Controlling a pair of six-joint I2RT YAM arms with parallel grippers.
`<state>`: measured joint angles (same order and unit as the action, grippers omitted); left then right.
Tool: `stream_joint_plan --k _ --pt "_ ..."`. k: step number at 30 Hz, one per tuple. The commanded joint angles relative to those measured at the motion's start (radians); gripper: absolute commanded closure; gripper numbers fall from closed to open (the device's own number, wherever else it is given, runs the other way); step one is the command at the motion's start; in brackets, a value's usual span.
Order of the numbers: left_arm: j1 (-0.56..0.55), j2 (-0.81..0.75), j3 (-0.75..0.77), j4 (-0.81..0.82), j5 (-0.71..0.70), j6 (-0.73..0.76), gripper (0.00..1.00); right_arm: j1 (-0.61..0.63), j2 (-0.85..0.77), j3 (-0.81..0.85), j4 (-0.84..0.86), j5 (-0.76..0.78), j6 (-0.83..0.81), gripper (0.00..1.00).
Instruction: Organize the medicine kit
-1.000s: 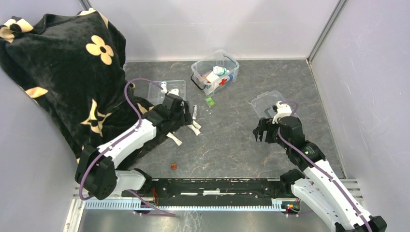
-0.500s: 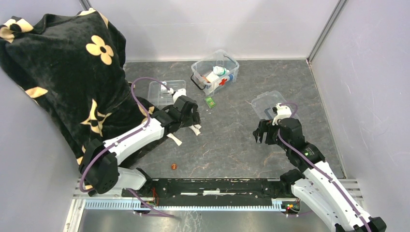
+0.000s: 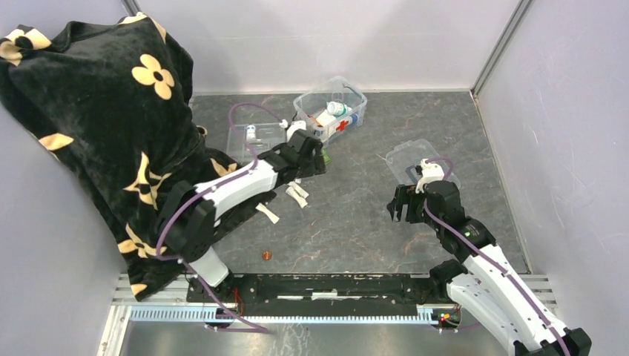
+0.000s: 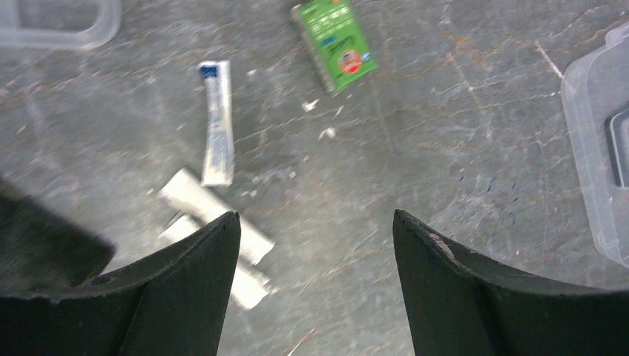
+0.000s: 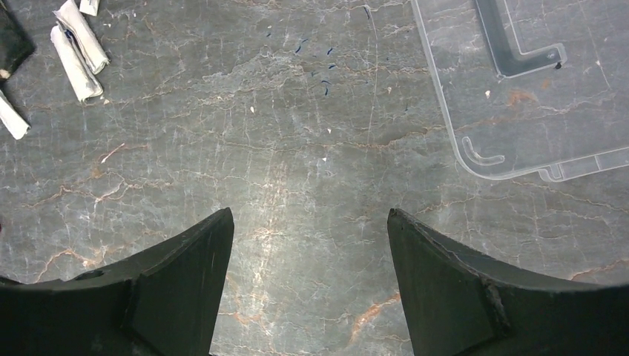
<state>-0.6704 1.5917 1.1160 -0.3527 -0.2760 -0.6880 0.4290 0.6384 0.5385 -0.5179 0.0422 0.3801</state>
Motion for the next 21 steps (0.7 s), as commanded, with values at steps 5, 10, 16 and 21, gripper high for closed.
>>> stream_joint_plan --k 5,10,16,21 --pt "-0.028 0.263 0.219 0.066 -0.175 -0.089 0.19 -0.003 -0.053 -0.008 -0.019 -0.011 0.018 0.18" --pt "-0.028 0.368 0.293 0.066 -0.221 -0.132 0.19 -0.003 -0.071 -0.001 -0.048 -0.011 0.016 0.18" --pt "-0.028 0.446 0.340 0.093 -0.222 -0.157 0.19 -0.003 -0.078 -0.002 -0.061 -0.009 0.007 0.18" --pt "-0.028 0.480 0.382 0.096 -0.232 -0.175 0.19 -0.004 -0.084 -0.014 -0.058 -0.008 0.001 0.17"
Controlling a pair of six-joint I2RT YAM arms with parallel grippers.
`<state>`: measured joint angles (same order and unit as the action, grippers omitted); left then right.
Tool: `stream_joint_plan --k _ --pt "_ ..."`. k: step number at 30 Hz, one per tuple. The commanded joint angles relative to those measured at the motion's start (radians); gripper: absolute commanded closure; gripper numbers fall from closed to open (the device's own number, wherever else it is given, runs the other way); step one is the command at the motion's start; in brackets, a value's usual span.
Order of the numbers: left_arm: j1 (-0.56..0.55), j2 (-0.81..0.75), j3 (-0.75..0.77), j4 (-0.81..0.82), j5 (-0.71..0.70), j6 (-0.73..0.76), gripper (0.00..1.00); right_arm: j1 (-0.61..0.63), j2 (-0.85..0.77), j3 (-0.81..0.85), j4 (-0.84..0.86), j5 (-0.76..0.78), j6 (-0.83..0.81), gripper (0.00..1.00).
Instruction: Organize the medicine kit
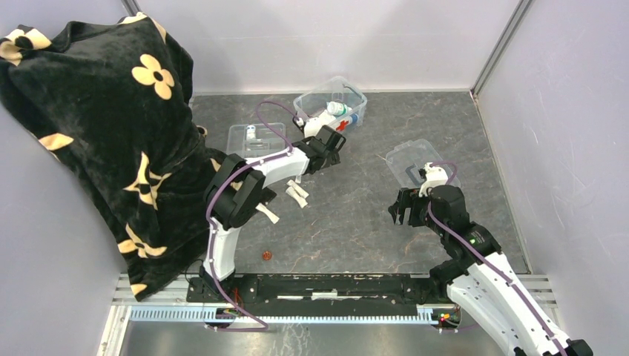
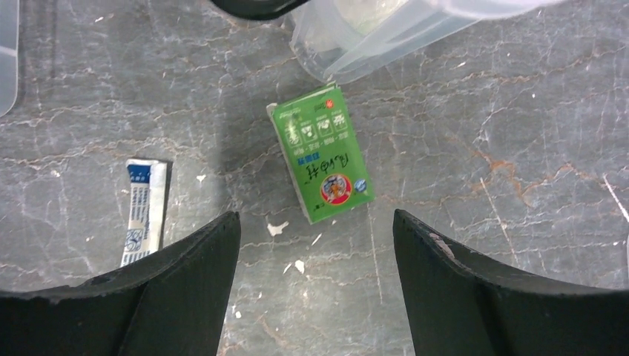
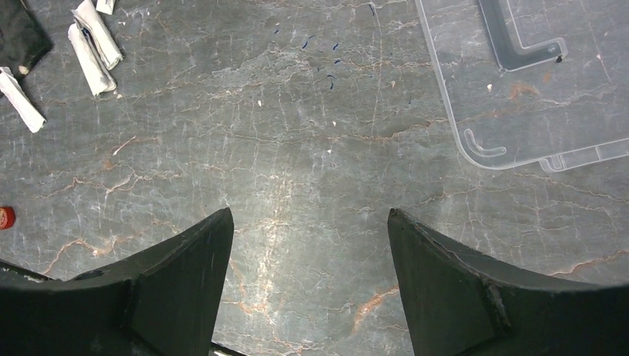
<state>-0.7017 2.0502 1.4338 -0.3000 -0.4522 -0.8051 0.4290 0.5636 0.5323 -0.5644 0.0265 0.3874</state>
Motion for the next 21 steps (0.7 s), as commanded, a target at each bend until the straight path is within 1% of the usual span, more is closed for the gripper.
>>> stream_joint_plan --k 1,5,8,13,17,19,21 --pt "0.004 0.031 0.070 0.041 -0.063 -0.058 0.19 -0.003 -0.007 -0.008 -0.012 0.008 -0.008 0.17" --pt "0.004 0.072 0.120 0.000 -0.095 -0.058 0.19 -0.003 0.000 -0.006 -0.014 0.007 -0.015 0.17" --pt "0.004 0.103 0.148 -0.019 -0.095 -0.052 0.22 -0.004 -0.004 -0.008 -0.015 0.008 -0.019 0.17" --pt "0.004 0.129 0.151 -0.026 -0.113 -0.047 0.27 -0.003 -0.004 -0.009 -0.021 0.011 -0.024 0.17" --pt "0.004 0.145 0.162 -0.041 -0.124 -0.043 0.29 -0.003 -0.005 -0.012 -0.016 0.000 -0.021 0.17" --pt "0.004 0.151 0.167 -0.041 -0.125 -0.035 0.32 -0.003 -0.004 -0.012 -0.015 0.000 -0.018 0.17" --pt "0.004 0.157 0.170 -0.044 -0.125 -0.028 0.38 -0.003 -0.005 -0.012 -0.017 -0.001 -0.020 0.17"
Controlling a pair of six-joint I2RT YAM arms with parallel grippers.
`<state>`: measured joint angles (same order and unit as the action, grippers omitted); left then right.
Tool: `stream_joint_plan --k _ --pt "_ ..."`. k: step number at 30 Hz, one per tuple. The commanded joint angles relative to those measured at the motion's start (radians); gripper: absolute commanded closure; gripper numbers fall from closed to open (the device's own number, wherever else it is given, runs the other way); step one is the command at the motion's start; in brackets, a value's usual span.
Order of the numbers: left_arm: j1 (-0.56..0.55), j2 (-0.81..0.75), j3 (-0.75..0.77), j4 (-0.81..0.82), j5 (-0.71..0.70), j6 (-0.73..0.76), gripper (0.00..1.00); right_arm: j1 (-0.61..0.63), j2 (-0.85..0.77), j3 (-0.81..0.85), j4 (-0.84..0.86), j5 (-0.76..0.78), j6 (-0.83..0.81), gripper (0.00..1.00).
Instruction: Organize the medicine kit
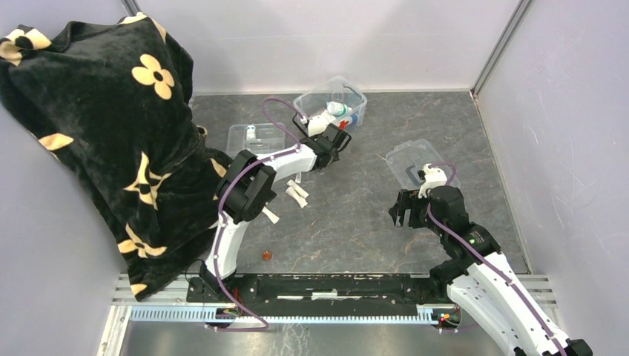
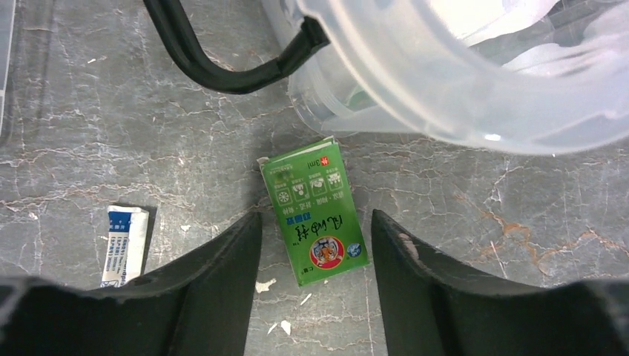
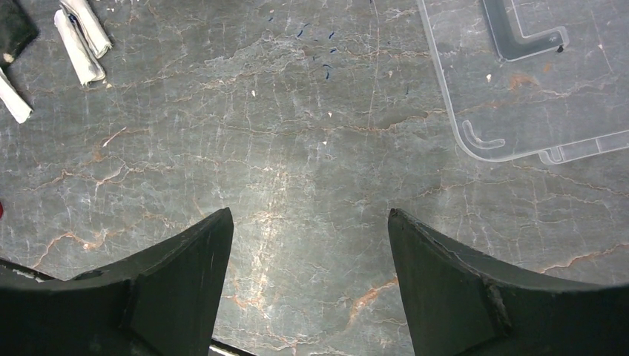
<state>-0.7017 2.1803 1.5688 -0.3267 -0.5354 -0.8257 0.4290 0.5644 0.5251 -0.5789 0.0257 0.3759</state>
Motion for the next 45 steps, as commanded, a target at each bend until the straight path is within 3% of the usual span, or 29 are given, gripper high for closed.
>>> stream_joint_plan --k 1,5,28,38,45 --pt "0.004 0.029 0.036 -0.020 -0.039 -0.001 0.41 -0.003 -0.005 -0.005 -0.004 0.000 -0.009 0.17" --pt "0.004 0.021 0.022 -0.026 -0.038 0.019 0.48 -0.004 -0.014 -0.009 -0.010 0.009 -0.012 0.17" --pt "-0.051 -0.253 -0.190 0.011 -0.040 0.096 0.54 -0.004 -0.019 -0.028 0.007 -0.010 0.011 0.17" --pt "-0.088 -0.352 -0.162 -0.009 -0.004 0.124 0.54 -0.003 -0.023 -0.027 0.002 -0.009 0.012 0.17" --pt "-0.085 -0.379 -0.036 -0.043 0.040 0.175 0.54 -0.003 -0.026 -0.029 0.001 -0.010 0.014 0.17"
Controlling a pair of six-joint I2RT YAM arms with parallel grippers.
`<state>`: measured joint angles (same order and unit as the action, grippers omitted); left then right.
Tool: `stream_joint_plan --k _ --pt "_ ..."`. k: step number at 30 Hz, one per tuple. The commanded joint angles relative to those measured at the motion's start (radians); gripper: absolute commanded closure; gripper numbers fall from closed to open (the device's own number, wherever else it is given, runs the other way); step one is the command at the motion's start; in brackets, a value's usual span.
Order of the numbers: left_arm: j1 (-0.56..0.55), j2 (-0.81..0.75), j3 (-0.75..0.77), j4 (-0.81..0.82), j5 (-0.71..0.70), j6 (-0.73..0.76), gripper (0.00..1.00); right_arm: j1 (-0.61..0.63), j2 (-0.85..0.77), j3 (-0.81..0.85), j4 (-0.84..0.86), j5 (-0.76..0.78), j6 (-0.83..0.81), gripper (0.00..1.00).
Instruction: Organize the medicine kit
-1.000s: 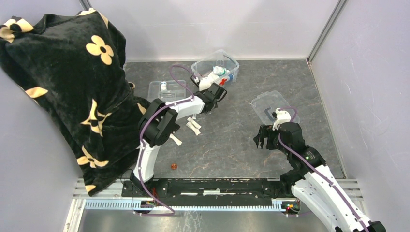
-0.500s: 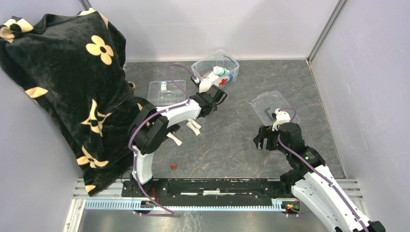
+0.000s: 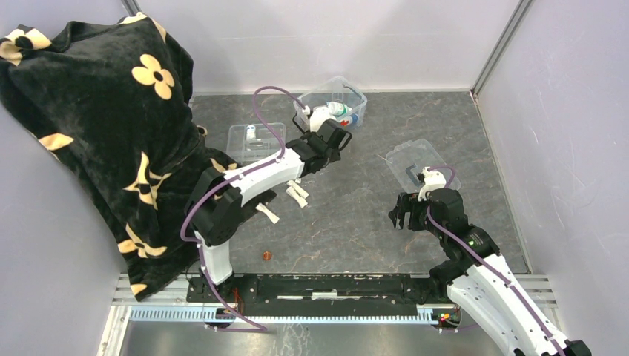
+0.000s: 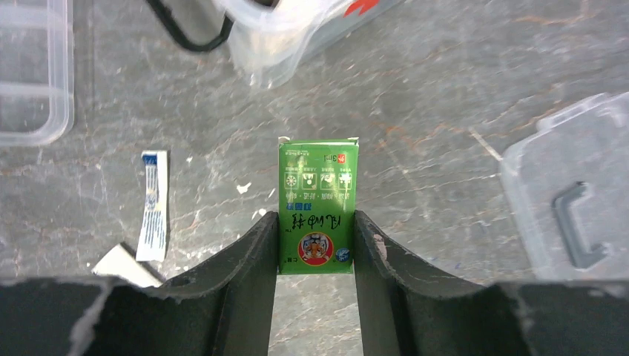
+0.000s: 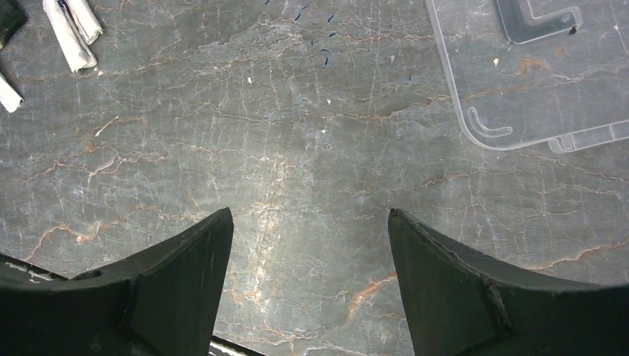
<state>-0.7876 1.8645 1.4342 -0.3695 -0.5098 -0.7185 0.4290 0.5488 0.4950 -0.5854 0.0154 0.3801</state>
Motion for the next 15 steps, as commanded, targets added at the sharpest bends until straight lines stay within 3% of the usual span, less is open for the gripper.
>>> stream_joint_plan --k 1,15 --pt "0.006 -0.053 0.122 -0.002 0.015 0.082 0.54 -0.003 -0.011 0.001 0.007 -0.001 0.010 0.17" --pt "0.209 0.234 0.555 -0.020 0.164 0.211 0.54 -0.003 -0.021 0.010 -0.019 0.011 0.002 0.17"
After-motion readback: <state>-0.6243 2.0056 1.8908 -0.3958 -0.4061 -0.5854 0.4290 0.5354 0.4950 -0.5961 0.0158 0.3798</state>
